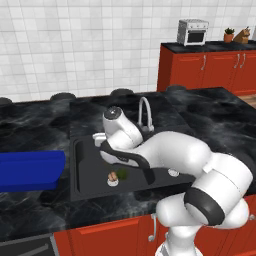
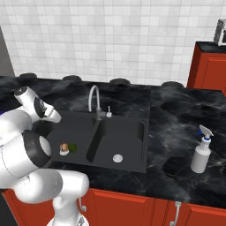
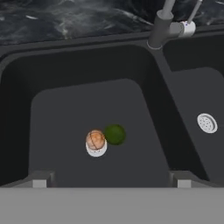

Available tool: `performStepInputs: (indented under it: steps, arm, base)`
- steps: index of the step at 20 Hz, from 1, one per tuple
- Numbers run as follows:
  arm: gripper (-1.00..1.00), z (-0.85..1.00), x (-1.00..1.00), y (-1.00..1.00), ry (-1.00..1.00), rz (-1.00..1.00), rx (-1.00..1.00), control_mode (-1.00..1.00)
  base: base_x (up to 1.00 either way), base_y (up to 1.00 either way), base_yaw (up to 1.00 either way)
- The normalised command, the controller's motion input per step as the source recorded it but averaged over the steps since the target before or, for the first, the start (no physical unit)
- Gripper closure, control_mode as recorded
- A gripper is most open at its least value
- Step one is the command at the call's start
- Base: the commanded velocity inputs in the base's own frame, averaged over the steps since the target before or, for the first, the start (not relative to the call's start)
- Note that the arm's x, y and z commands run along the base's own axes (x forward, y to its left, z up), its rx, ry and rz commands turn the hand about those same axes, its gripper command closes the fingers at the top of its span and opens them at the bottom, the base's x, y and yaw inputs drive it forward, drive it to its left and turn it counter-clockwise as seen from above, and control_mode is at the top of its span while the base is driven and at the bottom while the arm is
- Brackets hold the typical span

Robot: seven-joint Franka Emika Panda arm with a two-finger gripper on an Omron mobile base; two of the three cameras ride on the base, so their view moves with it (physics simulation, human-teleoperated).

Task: Pick up all produce items and place them in the sink. Turn on the sink faucet to wash them. Then turn the sink off and put them in the tray.

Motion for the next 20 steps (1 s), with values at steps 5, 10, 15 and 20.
performStepInputs:
  steps: [5,10,15,20]
  arm:
    - [-1.0,0.31,-0.3,0.0,0.0,0.05,-0.04,-1.0]
    - [-1.0,0.2,-0.12,-0.07,0.0,0.04,-0.02,-1.0]
    - [-1.0,0.17,-0.08,-0.24,0.01,0.02,0.0,-1.0]
    - [-1.0,0.1,-0.24,-0.3,0.01,0.01,0.0,-1.0]
  base:
    - [0.0,0.0,0.0]
    - [0.0,0.0,0.0]
    - [0.0,0.0,0.0]
    - [0.0,0.0,0.0]
